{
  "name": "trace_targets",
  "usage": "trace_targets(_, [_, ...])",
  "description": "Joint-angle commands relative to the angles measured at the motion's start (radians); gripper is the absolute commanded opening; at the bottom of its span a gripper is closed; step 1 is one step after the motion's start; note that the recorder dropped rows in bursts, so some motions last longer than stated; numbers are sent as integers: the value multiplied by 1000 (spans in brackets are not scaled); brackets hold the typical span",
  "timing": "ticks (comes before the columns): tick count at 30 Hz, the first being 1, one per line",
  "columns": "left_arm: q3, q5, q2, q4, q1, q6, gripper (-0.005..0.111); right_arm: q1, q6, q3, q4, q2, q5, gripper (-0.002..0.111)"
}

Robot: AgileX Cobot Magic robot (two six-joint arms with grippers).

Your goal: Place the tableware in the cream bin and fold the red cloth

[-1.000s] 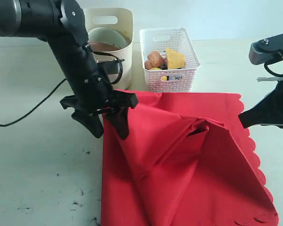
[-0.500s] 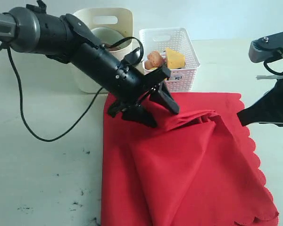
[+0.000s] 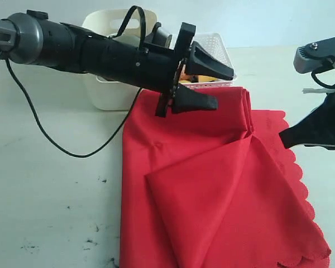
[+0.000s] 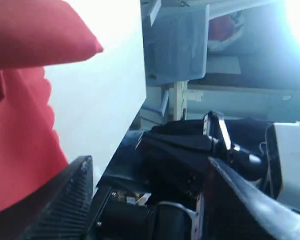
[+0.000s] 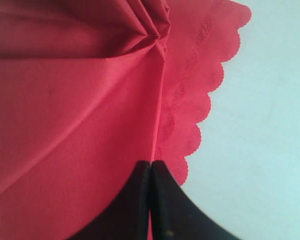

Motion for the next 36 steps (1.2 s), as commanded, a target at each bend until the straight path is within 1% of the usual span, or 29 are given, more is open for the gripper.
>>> trace_targets(1, [-2,36,-12,196,14,-53,62,2,-5,-3,4,-6,-9,0])
trace_targets(4, [-2,36,-33,405,14,-100,62,2,-5,-3,4,-6,-9,0])
trace_targets(7, [-2,-12,-49,590,1,-163,62,2,-7,-3,4,-6,-13,0])
trace_targets(9, [-2,-49,-53,667,-15,-176,62,2,-7,-3,4,-4,-15,0])
trace_targets(12, [-2,-109,-53,728,-47,-190,62,2,-7,-3,7,-4,-19,0])
trace_targets(15, [-2,-182,-53,810,-97,-192,62,2,-7,-3,7,-4,-21,0])
trace_targets(16, [-2,-234,-51,914,-136,-234,62,2,-7,-3,7,-4,-23,0])
trace_targets(17, [-2,-252,-51,962,-156,-264,62,2,-7,-3,7,-4,-23,0])
trace_targets(18, [-2,-286,-47,1091,-193,-343,62,2,-7,-3,7,-4,-23,0])
trace_targets(19, [-2,-302,-44,1156,-207,-376,62,2,-7,-3,7,-4,-23,0])
trace_targets(20, [-2,-306,-40,1245,-238,-444,62,2,-7,-3,7,-4,-23,0])
trace_targets(21, [-2,-306,-38,1252,-250,-449,62,2,-7,-3,7,-4,-23,0])
trace_targets(22, [-2,-291,-38,1222,-275,-437,62,2,-7,-3,7,-4,-23,0])
trace_targets(23, [-2,-281,-41,1193,-286,-412,62,2,-7,-3,7,-4,-23,0])
trace_targets(24, [-2,-233,-45,1071,-312,-320,62,2,-7,-3,7,-4,-23,0])
trace_targets(26, [-2,-37,-46,799,-338,-117,62,2,-7,-3,7,-4,-23,0])
trace_targets(27, [-2,36,-46,631,-351,-10,62,2,-7,-3,7,-4,-23,0])
trace_targets(28, [1,36,-46,509,-366,62,62,2,-7,-3,7,-4,-23,0])
trace_targets(29, [3,36,-66,463,-383,69,62,2,-7,-3,7,-4,-21,0])
trace_targets(30, [1,36,-86,442,-394,117,62,2,-7,-3,7,-4,-19,0])
trace_targets(31, [1,36,-105,443,-402,148,62,2,-7,-3,7,-4,-12,0])
trace_targets(36, [1,36,-160,489,-386,145,62,2,-7,-3,27,-4,-12,0])
